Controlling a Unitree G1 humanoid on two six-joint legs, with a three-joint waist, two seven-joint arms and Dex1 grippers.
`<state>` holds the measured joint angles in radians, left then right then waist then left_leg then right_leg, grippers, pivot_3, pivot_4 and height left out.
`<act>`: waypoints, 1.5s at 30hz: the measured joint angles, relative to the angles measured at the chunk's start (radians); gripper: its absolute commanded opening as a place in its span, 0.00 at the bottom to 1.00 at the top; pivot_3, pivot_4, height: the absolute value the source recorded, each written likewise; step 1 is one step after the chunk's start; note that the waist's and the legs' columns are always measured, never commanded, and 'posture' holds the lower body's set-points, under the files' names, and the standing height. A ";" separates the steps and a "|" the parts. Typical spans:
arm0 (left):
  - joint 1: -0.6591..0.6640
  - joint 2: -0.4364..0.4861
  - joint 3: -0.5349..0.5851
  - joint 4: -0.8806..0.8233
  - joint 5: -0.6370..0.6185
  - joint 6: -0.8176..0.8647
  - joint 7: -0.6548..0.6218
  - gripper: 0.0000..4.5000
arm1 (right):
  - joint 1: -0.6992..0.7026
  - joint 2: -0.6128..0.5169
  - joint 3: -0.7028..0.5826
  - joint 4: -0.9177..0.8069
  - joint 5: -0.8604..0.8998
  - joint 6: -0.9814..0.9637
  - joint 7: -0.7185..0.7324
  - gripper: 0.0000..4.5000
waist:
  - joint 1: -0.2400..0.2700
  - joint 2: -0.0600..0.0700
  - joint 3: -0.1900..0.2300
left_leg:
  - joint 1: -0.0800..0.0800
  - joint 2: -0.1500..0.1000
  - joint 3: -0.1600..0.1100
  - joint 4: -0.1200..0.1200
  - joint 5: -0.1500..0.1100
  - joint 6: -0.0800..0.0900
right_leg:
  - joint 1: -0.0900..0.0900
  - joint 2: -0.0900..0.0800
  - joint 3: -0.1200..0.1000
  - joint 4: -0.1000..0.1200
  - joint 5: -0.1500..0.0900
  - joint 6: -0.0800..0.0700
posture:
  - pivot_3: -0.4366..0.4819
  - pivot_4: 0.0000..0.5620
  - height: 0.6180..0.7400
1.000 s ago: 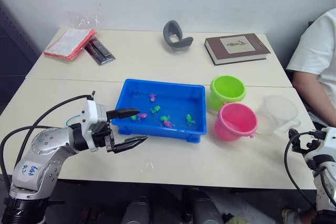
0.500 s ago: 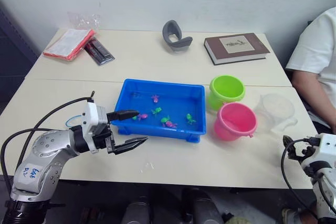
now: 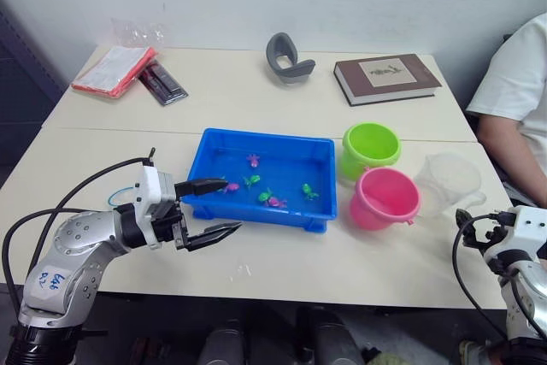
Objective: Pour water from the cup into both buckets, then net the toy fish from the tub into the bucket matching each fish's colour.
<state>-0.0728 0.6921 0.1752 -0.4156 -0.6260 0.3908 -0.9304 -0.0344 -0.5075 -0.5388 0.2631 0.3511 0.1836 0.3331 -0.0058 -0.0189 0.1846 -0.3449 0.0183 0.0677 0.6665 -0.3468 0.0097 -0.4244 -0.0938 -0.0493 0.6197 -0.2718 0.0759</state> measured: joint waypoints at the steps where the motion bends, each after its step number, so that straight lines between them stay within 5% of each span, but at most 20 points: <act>1: -0.001 0.000 0.000 0.000 0.001 0.000 0.000 0.99 | -0.003 0.000 0.000 0.008 0.000 -0.009 -0.003 1.00 | 0.000 0.000 0.000 | 0.000 0.000 0.000 0.000 0.000 0.000 | 0.000 0.000 0.000 0.000 0.000 0.000 | 0.48 0.27 1.00; 21: -0.012 -0.011 -0.008 0.000 0.016 -0.011 0.013 0.99 | -0.205 0.035 -0.009 0.250 0.024 -0.154 -0.027 1.00 | -0.020 0.001 0.001 | 0.000 0.000 0.000 0.000 0.000 0.000 | 0.000 0.000 0.000 0.000 0.000 0.000 | 0.48 0.27 1.00; 24: -0.011 -0.017 -0.015 0.000 0.022 -0.018 0.015 1.00 | -0.222 0.036 -0.006 0.282 0.025 -0.178 -0.013 0.82 | -0.022 0.001 0.001 | 0.000 0.000 0.000 0.000 0.000 0.000 | 0.000 0.000 0.000 0.000 0.000 0.000 | 0.48 0.27 1.00; 30: -0.011 -0.023 -0.022 0.000 0.027 -0.023 0.021 1.00 | -0.244 0.058 -0.006 0.292 0.054 -0.188 0.031 0.14 | -0.022 0.002 0.001 | 0.000 0.000 0.000 0.000 0.000 0.000 | 0.000 -0.001 0.000 0.000 0.000 0.000 | 0.48 0.27 1.00; 32: -0.006 -0.024 -0.020 0.000 0.027 -0.024 0.022 1.00 | -0.249 0.057 -0.009 0.291 0.057 -0.183 0.020 0.02 | -0.022 0.002 0.001 | 0.000 0.000 0.000 0.000 0.000 0.000 | 0.000 -0.001 0.000 0.000 0.000 0.000 | 0.48 0.27 1.00; 45: 0.009 -0.097 -0.082 -0.006 0.029 -0.030 0.057 1.00 | -0.209 0.019 -0.026 0.103 0.136 -0.174 0.045 0.02 | -0.021 0.005 0.003 | -0.004 0.000 -0.001 0.000 0.001 0.000 | -0.002 -0.001 0.000 -0.001 0.001 0.001 | 0.48 0.27 1.00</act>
<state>-0.0637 0.5953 0.0934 -0.4215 -0.5968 0.3611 -0.8738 -0.2431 -0.4887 -0.5649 0.3656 0.4867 0.0098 0.3781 -0.0269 -0.0142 0.1874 -0.3491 0.0181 0.0672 0.6663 -0.3463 0.0098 -0.4268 -0.0947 -0.0497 0.6190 -0.2710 0.0772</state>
